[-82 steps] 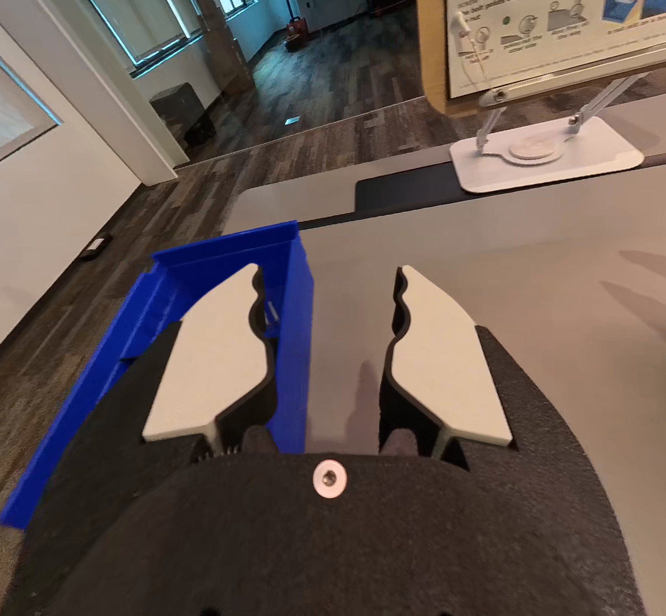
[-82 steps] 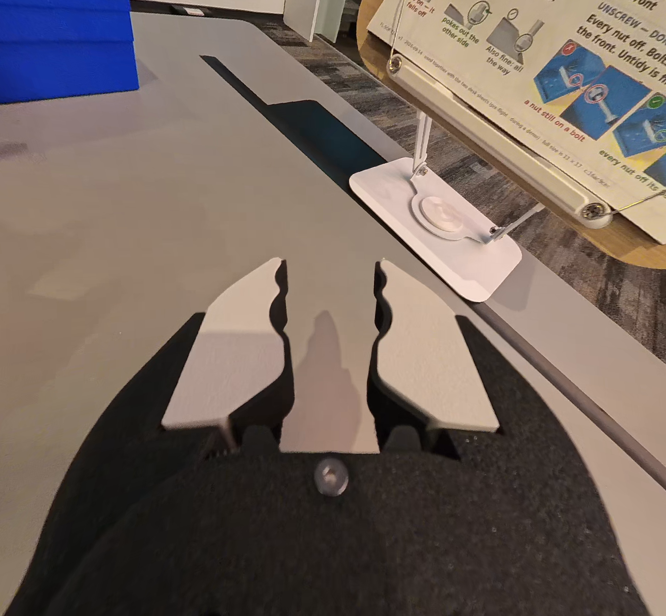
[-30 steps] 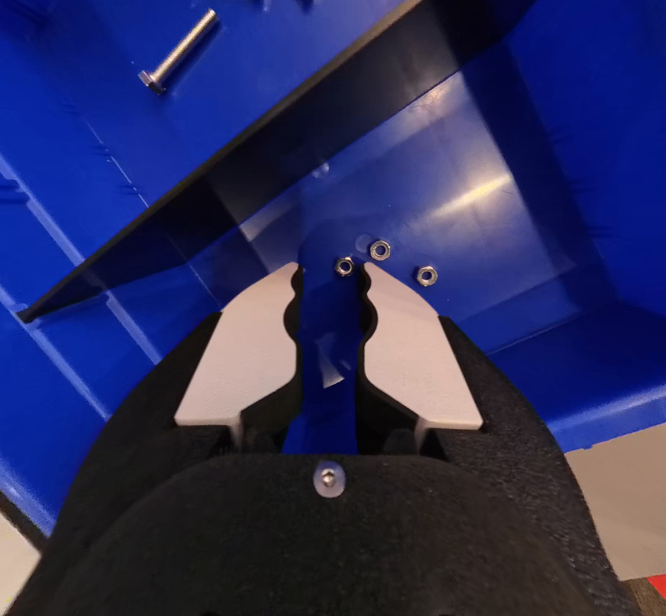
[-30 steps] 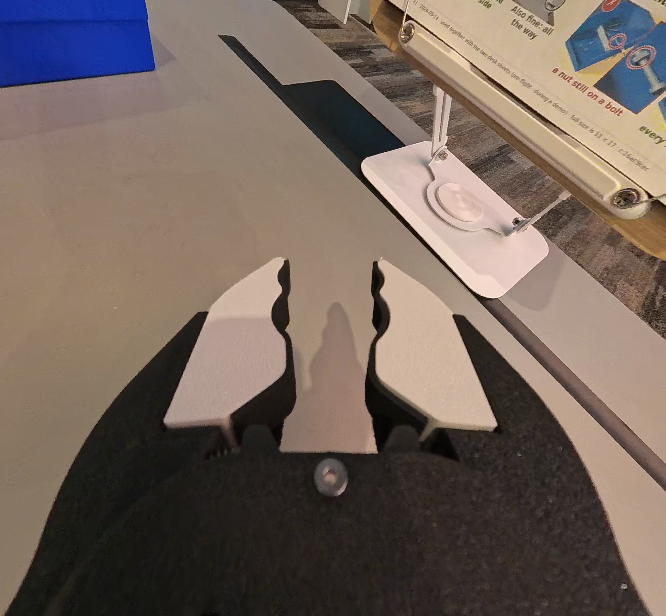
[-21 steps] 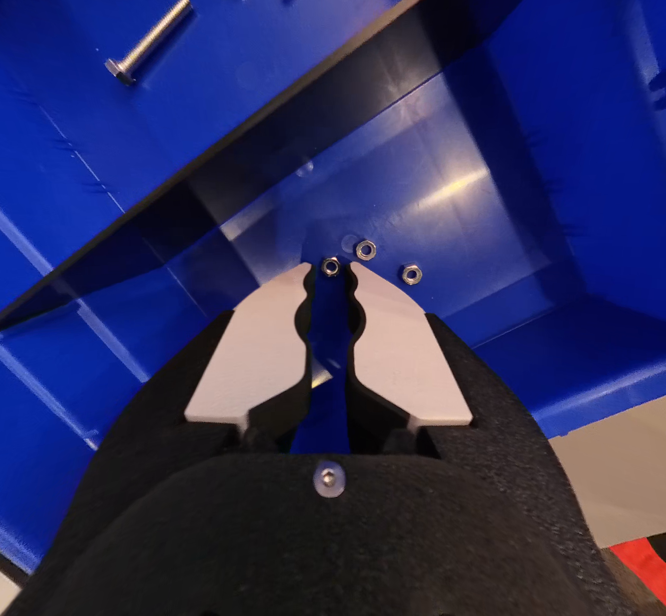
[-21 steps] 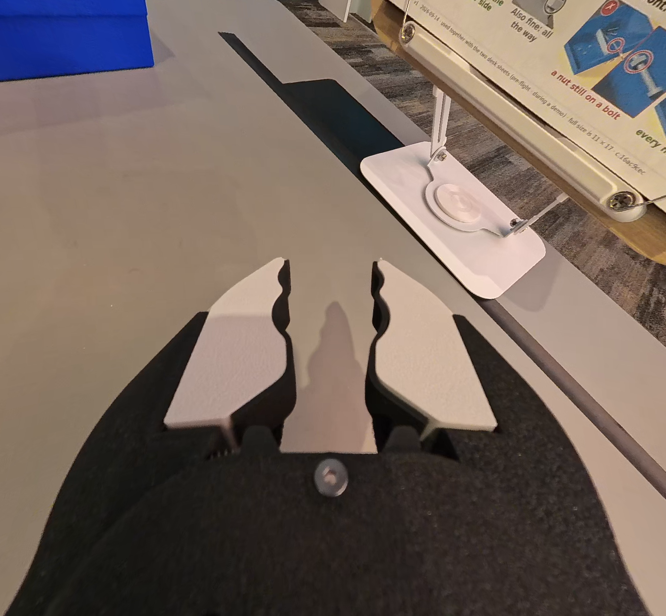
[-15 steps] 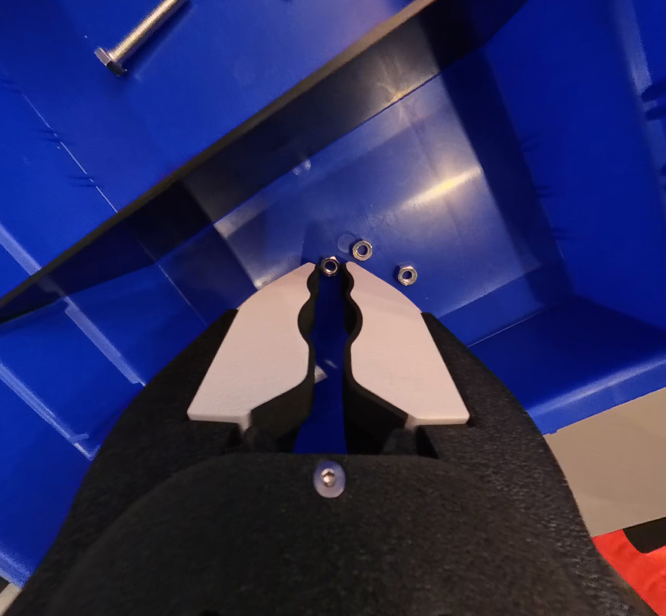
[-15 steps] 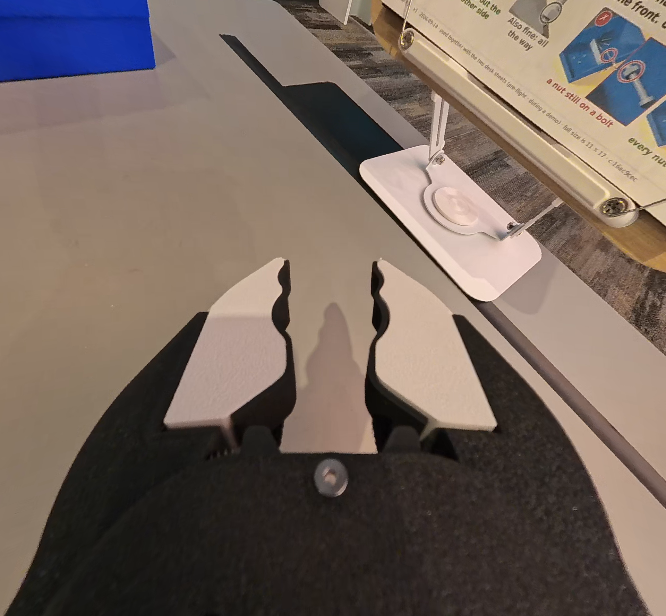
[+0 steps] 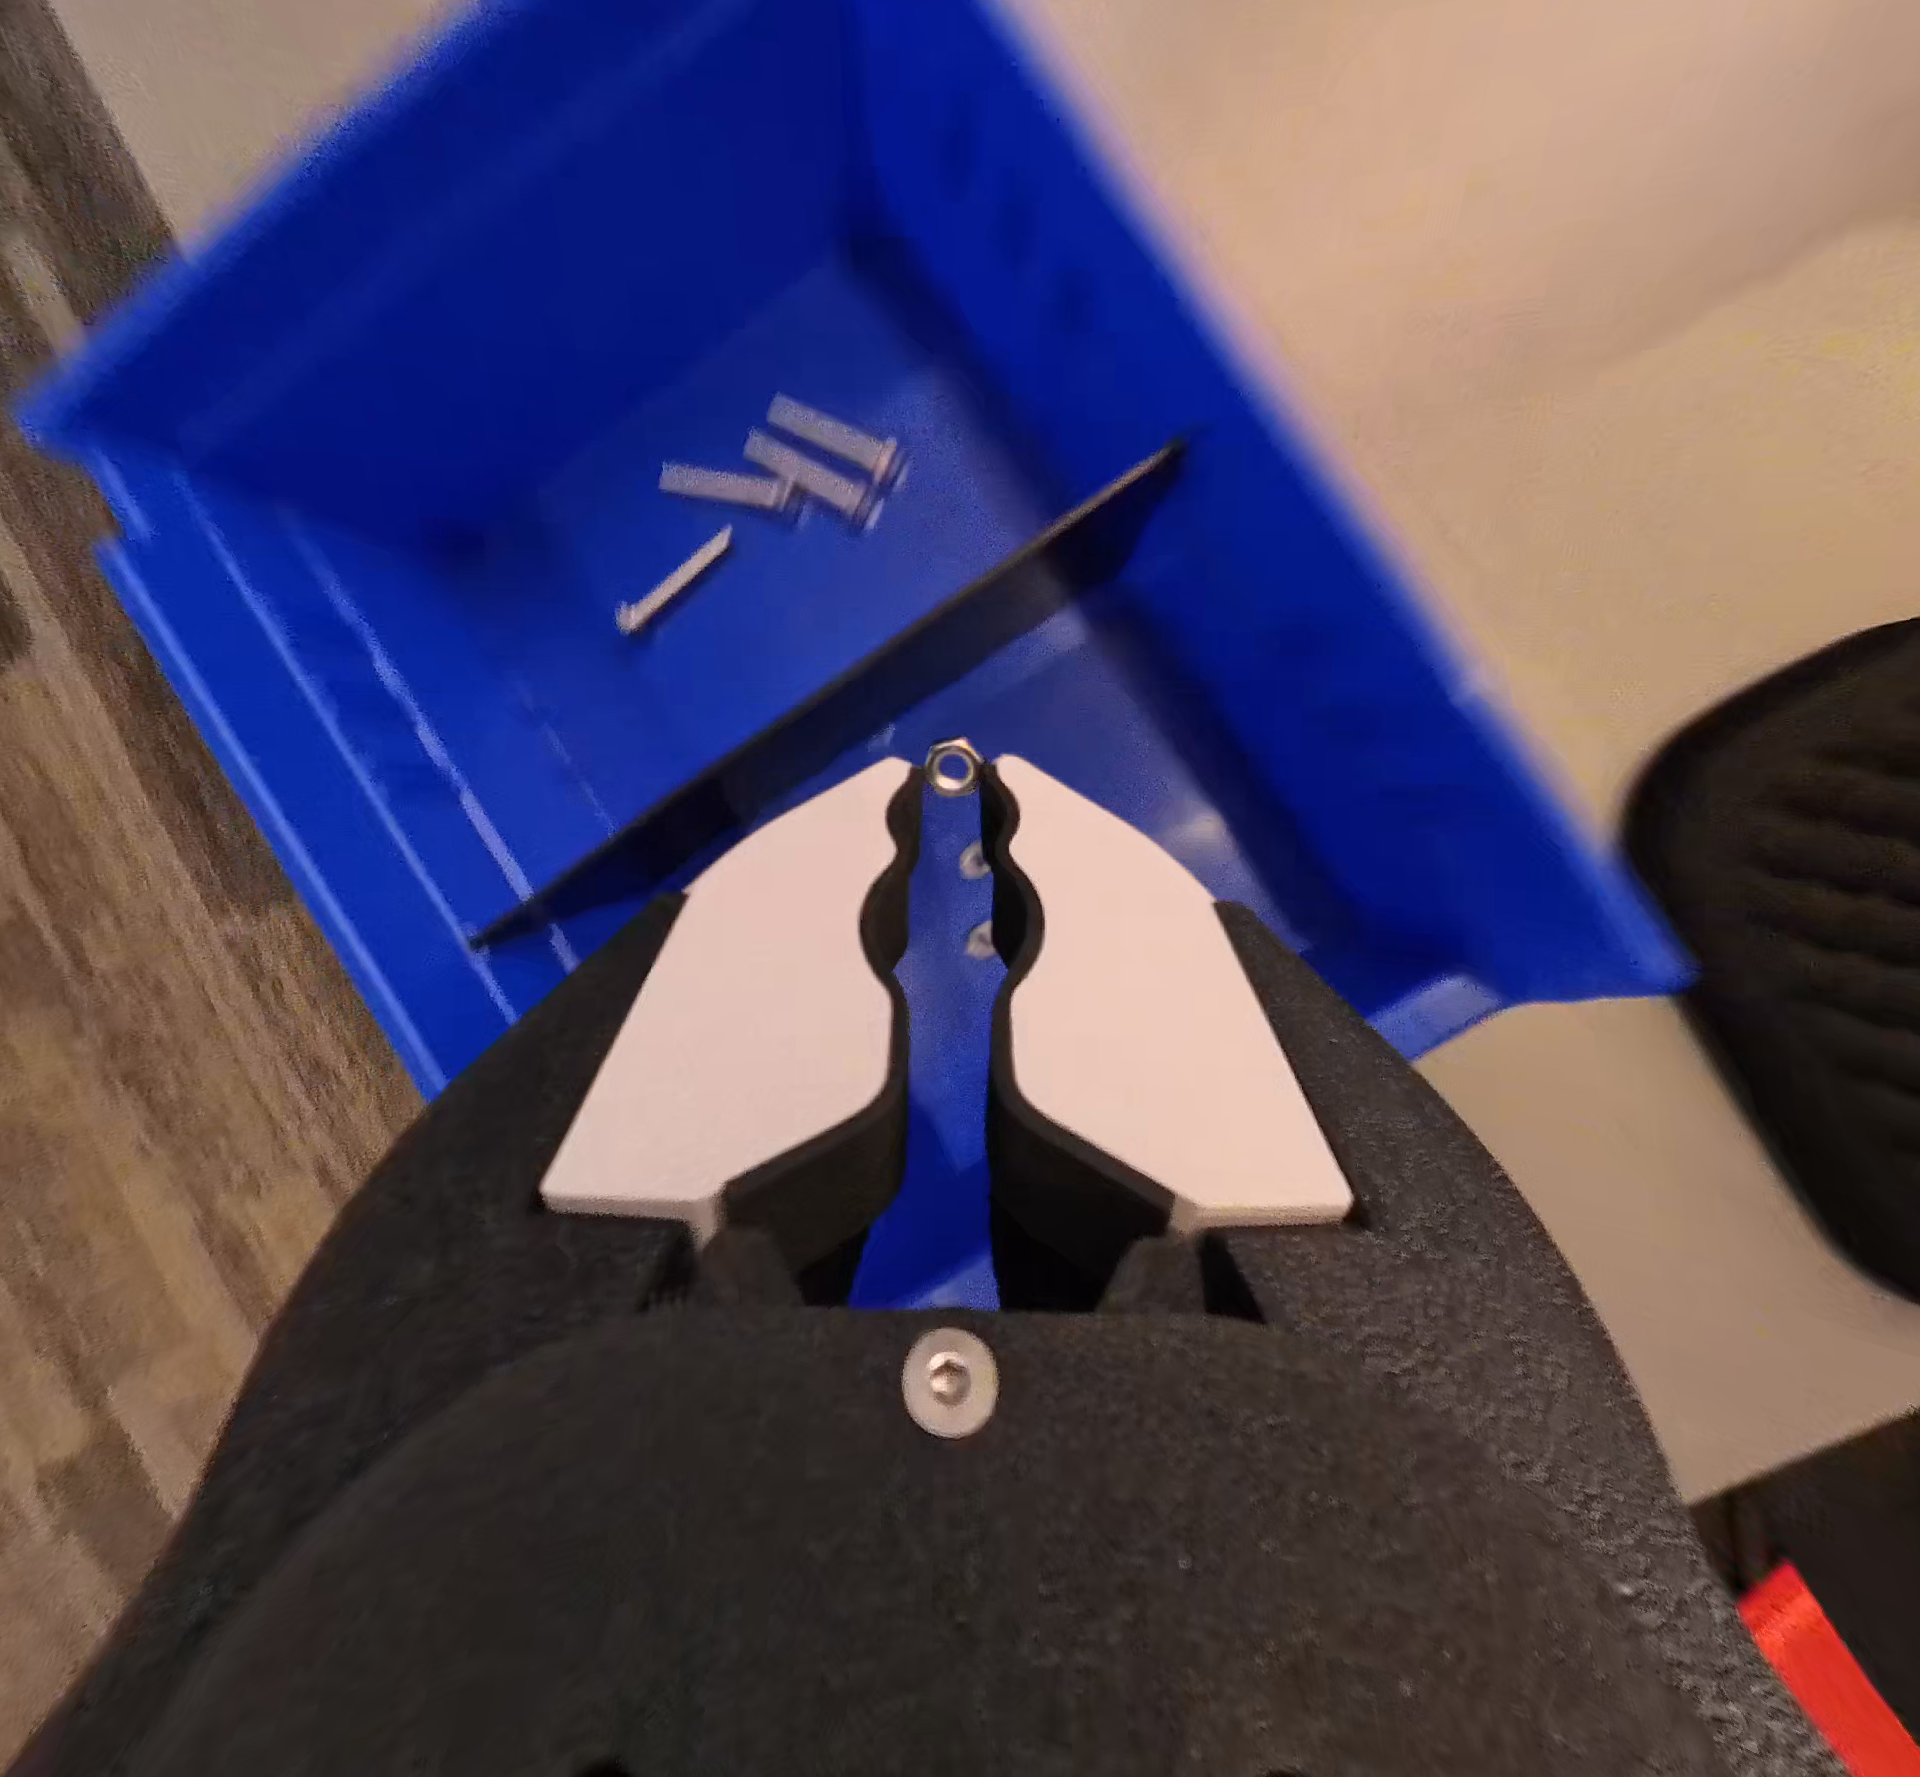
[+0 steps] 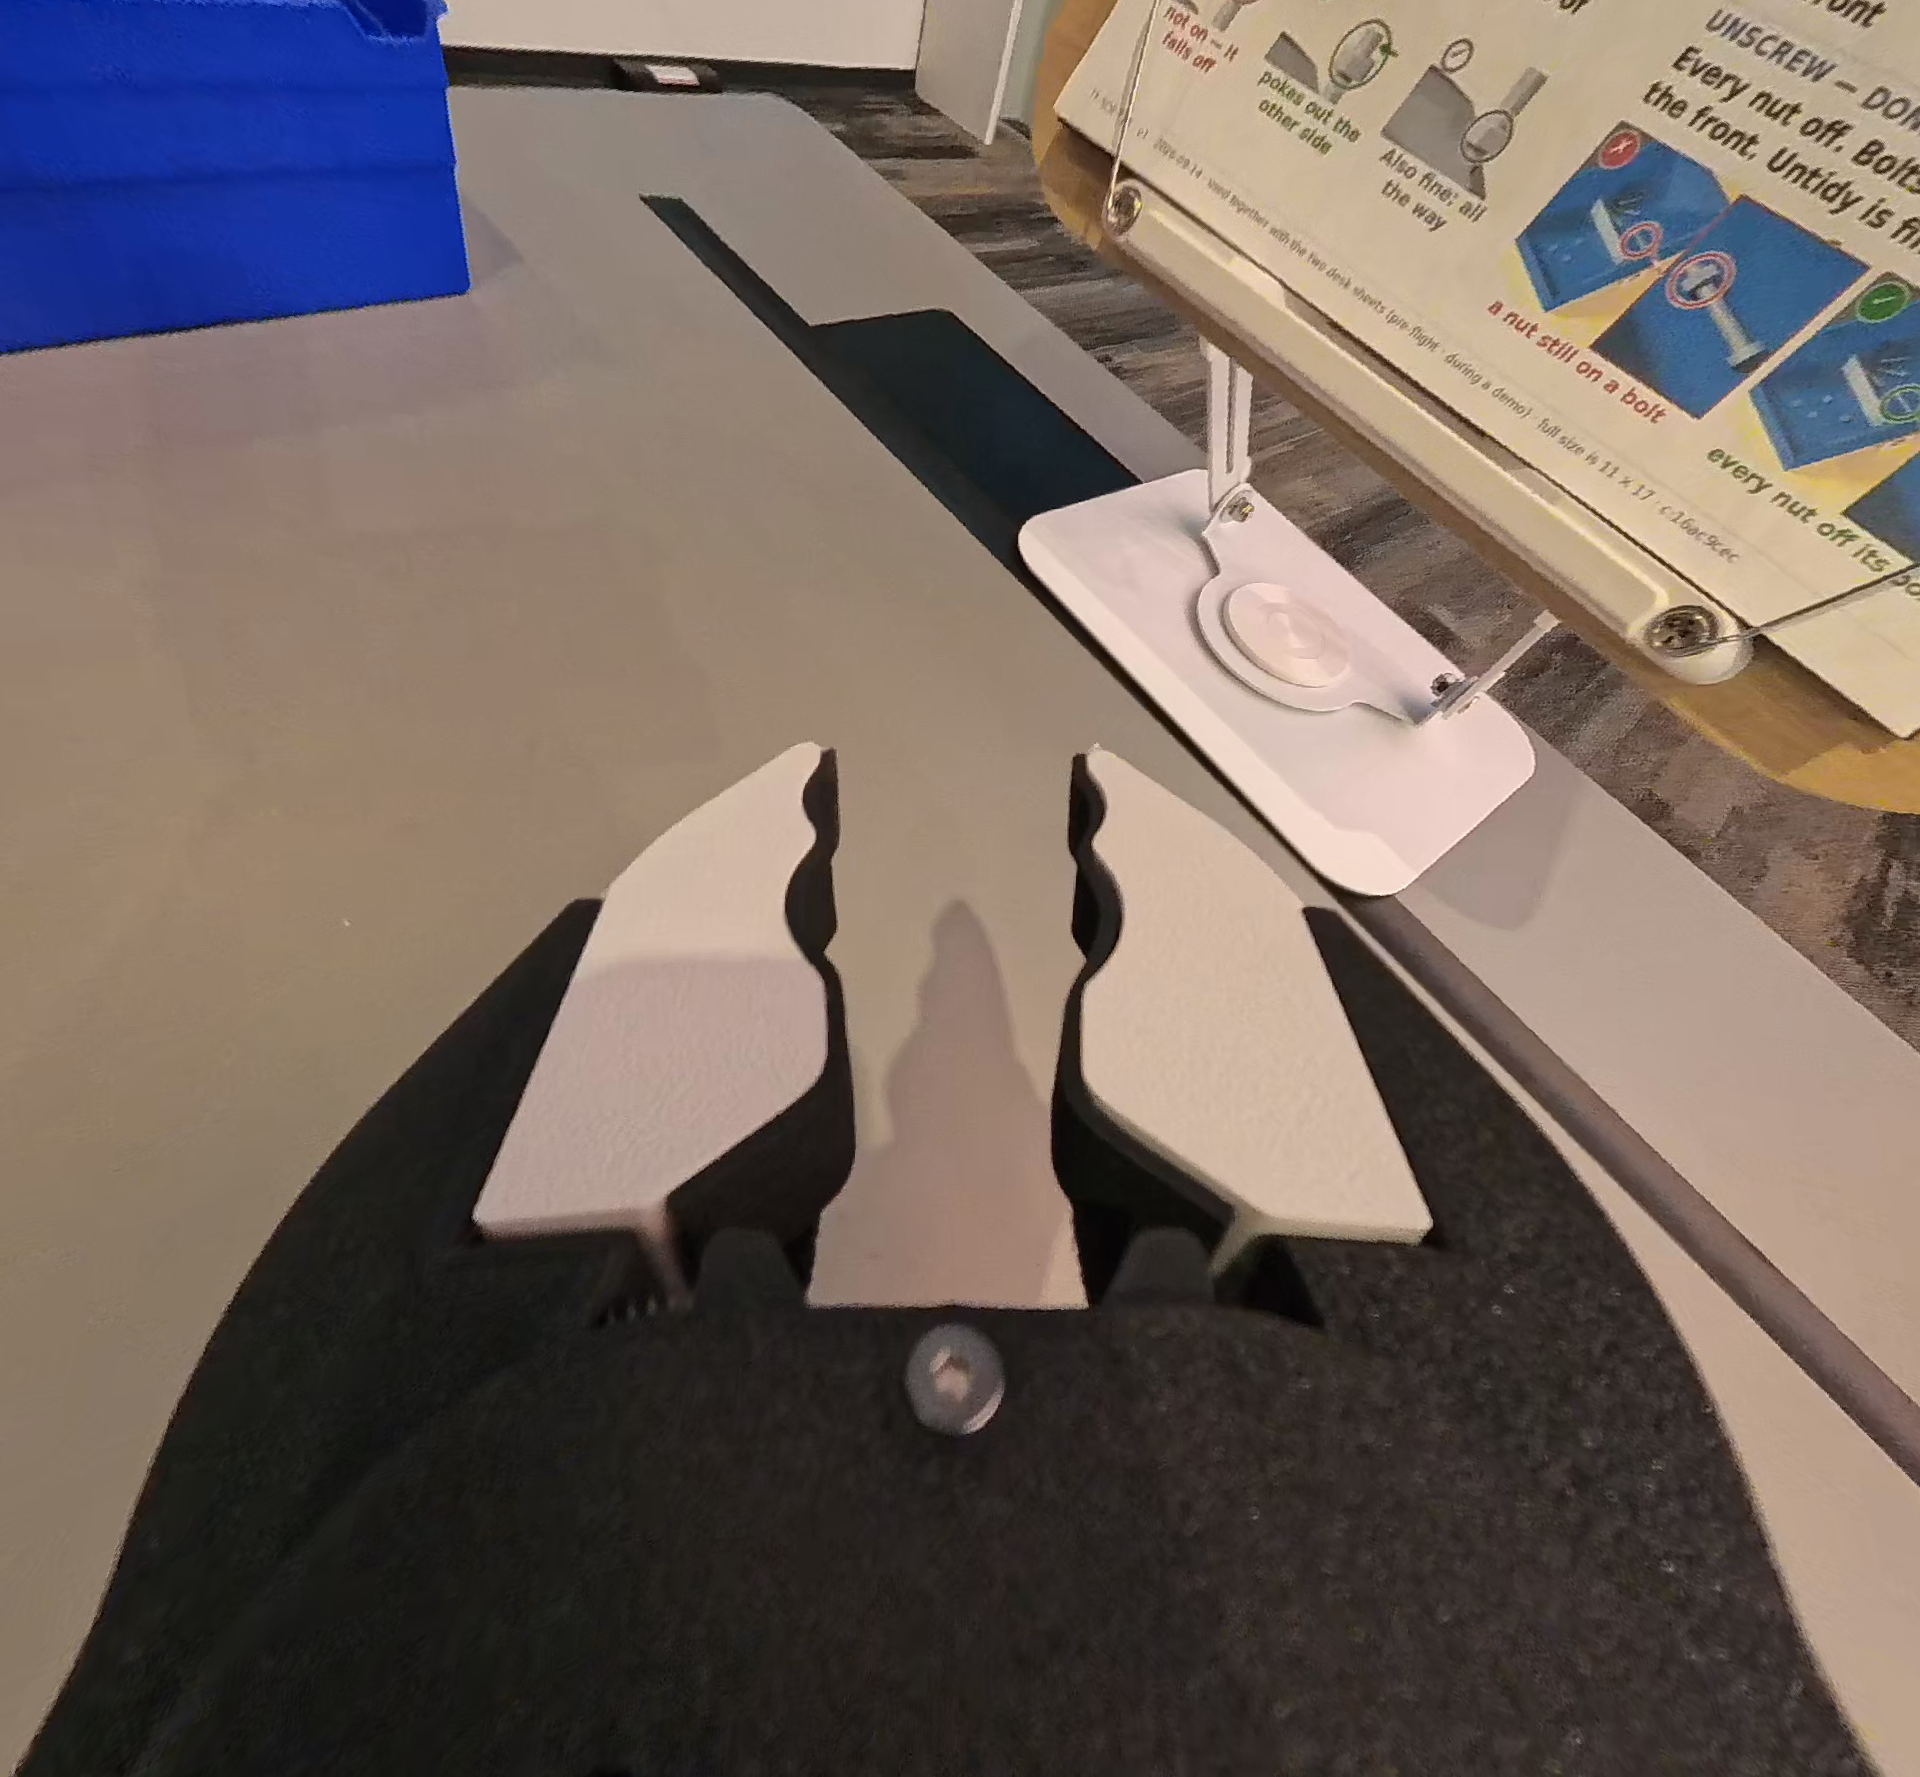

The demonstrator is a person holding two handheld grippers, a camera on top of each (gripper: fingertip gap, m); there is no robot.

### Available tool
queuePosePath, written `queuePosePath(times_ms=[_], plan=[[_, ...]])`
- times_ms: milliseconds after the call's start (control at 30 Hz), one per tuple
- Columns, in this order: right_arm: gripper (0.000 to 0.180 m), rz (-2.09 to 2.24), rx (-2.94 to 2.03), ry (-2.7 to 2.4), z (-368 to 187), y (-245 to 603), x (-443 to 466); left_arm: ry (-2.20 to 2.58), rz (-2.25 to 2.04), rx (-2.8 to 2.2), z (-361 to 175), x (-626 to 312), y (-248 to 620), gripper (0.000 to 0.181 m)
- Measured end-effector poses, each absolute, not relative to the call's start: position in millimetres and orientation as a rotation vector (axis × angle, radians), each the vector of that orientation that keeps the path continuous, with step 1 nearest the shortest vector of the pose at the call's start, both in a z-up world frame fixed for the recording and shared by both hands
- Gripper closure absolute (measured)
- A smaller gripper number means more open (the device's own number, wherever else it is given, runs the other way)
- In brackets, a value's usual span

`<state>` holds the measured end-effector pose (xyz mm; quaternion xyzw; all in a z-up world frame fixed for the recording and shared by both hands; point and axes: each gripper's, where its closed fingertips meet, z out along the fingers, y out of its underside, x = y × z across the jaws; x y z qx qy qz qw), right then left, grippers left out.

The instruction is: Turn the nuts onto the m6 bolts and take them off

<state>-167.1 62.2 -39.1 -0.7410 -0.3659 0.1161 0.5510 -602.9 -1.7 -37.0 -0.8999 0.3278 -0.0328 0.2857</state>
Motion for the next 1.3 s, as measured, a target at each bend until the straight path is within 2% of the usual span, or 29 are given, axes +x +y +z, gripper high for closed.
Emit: queuePosePath(times_ms=[100, 167, 300, 433, 767, 1133, 1167, 1233, 1300], plan=[[0.138, 0.276, -1.74, -0.854, -32.2, 62.3, -164.2, 1.034, -0.156, -2.262, 5.8, -526.7, -6.4, 0.171], [0.138, 0.268, -1.735, -0.849, -28.3, 62.2, -160.2, 1.172, -0.211, -2.18, 12.0, -462.5, -13.6, 0.17], [0.138, 0.231, -1.738, -0.833, -21.2, 62.8, -144.8, 1.417, -0.306, -2.115, -29.6, -350.2, -25.0, 0.171], [0.138, 0.196, -1.743, -0.802, -14.0, 65.1, -123.6, 1.538, -0.308, -2.158, -86.9, -293.7, -18.1, 0.171], [0.138, 0.202, -1.773, -0.751, -15.4, 72.0, -100.2, 1.742, -0.238, -2.186, -139.9, -241.6, -16.7, 0.171], [0.138, 0.222, -1.784, -0.734, -18.4, 74.3, -95.5, 1.826, -0.212, -2.19, -156.3, -230.5, -17.2, 0.17], [0.138, 0.222, -1.786, -0.734, -19.0, 74.5, -95.1, 1.817, -0.221, -2.195, -156.1, -229.8, -16.8, 0.168], [0.138, 0.224, -1.79, -0.733, -20.4, 74.2, -94.2, 1.783, -0.247, -2.2, -152.0, -228.7, -14.4, 0.148], [0.138, 0.226, -1.79, -0.731, -20.8, 73.4, -93.4, 1.7, -0.3, -2.179, -133.8, -228.2, -9.3, 0.146]])
